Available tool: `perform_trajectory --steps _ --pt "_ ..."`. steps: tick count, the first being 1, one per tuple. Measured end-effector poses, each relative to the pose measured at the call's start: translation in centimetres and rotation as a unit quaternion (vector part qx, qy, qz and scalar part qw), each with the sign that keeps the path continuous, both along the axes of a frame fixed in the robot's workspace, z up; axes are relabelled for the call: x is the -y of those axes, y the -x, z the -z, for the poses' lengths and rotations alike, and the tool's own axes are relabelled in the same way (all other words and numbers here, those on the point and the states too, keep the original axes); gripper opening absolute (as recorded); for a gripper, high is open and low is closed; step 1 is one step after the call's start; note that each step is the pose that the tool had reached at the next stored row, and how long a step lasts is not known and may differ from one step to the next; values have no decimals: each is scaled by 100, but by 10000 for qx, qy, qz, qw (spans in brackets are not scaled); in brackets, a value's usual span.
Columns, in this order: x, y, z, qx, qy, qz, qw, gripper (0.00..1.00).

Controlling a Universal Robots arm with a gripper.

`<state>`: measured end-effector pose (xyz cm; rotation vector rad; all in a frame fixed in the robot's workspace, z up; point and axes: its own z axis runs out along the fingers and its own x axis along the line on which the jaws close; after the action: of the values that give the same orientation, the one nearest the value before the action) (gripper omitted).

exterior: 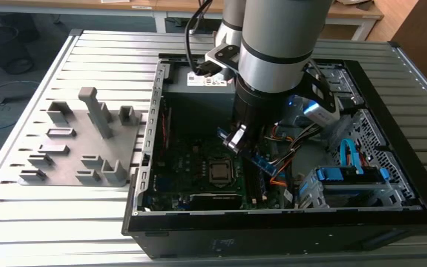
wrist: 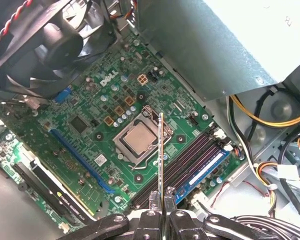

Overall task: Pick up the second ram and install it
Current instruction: 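Insert the second ram into the second slot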

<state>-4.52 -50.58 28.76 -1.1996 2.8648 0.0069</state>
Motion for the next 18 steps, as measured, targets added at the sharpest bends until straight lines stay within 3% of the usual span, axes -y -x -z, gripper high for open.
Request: perform_trajectory --steps 18 --pt "0 0 1 0 3 422 9991 14"
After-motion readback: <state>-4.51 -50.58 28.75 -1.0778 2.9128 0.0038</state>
